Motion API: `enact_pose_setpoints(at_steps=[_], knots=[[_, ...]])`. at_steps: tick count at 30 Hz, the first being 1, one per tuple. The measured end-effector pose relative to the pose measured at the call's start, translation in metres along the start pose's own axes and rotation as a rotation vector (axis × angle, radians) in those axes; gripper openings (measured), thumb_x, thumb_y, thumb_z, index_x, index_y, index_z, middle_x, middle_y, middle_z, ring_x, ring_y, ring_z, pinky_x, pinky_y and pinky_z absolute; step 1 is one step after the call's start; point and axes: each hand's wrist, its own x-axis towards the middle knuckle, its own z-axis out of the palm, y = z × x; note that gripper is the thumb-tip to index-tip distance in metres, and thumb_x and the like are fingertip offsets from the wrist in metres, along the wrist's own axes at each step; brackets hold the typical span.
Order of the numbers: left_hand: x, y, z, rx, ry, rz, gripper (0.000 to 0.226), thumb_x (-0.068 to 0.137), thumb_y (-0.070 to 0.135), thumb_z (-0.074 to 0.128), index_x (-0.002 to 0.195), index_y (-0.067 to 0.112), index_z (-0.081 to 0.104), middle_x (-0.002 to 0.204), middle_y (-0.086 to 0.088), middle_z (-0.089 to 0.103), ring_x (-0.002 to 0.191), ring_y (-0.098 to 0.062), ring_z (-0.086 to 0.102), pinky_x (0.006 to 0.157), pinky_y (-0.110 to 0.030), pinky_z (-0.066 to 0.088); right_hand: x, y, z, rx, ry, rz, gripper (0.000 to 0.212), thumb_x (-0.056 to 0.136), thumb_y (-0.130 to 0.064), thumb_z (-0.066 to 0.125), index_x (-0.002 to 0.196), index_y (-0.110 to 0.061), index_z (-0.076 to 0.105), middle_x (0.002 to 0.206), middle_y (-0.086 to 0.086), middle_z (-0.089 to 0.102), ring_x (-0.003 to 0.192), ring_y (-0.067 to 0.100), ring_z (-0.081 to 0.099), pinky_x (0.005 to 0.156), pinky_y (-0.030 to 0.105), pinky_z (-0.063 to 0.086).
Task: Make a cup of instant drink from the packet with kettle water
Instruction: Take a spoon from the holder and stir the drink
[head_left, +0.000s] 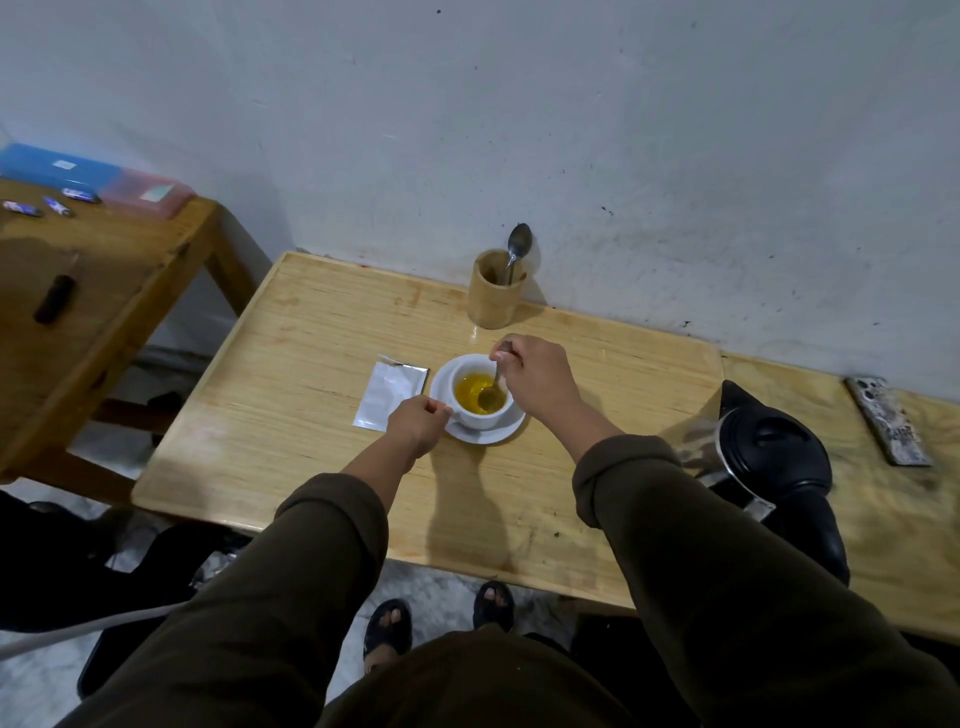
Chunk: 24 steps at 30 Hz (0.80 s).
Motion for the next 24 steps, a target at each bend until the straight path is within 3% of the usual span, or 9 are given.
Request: enact_pose_setpoints(at_steps=[6,13,17,20,24], knots=[[0.0015,-0.0011,0.0003,0.0,-0.002,0.009,0.032,0.094,0.029,0.051,0.112,0.006,0.062,0.118,-0.015,0.064,0.092,-0.021,0.05,0.076,-0.03,0.039,-0.0039,-0.0003,0.0074,0.02,0.028,-0.047,0.024,0.094,-0.014,0.05,0.105,-0.01,0.072,0.109,0.01,0.07,0.104,0.023,0.061,0.09,0.025,0.042],[0.0032,-0.0032,0.0006,-0.012,-0.006,0.031,0.032,0.094,0.03,0.051,0.112,0.005,0.062,0.119,-0.015,0.063,0.093,-0.02,0.05,0.078,-0.031,0.04,0.0001,-0.0083,0.0024,0.056,-0.051,-0.029,0.02,0.093,-0.012,0.051,0.092,-0.004,0.07,0.093,0.012,0.073,0.093,0.024,0.065,0.085,0.032,0.05],[0.0039,-0.005,0.0001,-0.008,-0.015,0.035,0.033,0.094,0.03,0.05,0.111,0.005,0.062,0.117,-0.016,0.063,0.093,-0.021,0.05,0.078,-0.031,0.04,0.0047,-0.0043,0.0037,-0.075,0.013,-0.017,0.024,0.095,-0.015,0.047,0.101,-0.007,0.069,0.106,0.013,0.066,0.102,0.025,0.058,0.078,0.023,0.035],[0.0054,-0.005,0.0,-0.016,-0.016,0.031,0.032,0.093,0.03,0.052,0.109,0.006,0.063,0.115,-0.014,0.065,0.092,-0.02,0.051,0.076,-0.03,0.039,0.0023,-0.0045,0.0066,-0.065,0.051,-0.043,0.026,0.096,-0.014,0.047,0.106,-0.008,0.07,0.11,0.013,0.067,0.105,0.026,0.059,0.084,0.024,0.038],[0.0067,-0.0059,-0.0003,-0.032,-0.018,0.027,0.022,0.092,0.03,0.054,0.1,0.012,0.063,0.102,-0.008,0.062,0.09,-0.02,0.05,0.074,-0.029,0.039,-0.0018,-0.0084,0.0086,0.04,-0.005,-0.061,0.023,0.093,-0.013,0.051,0.1,-0.007,0.072,0.104,0.012,0.072,0.1,0.025,0.065,0.094,0.032,0.048]])
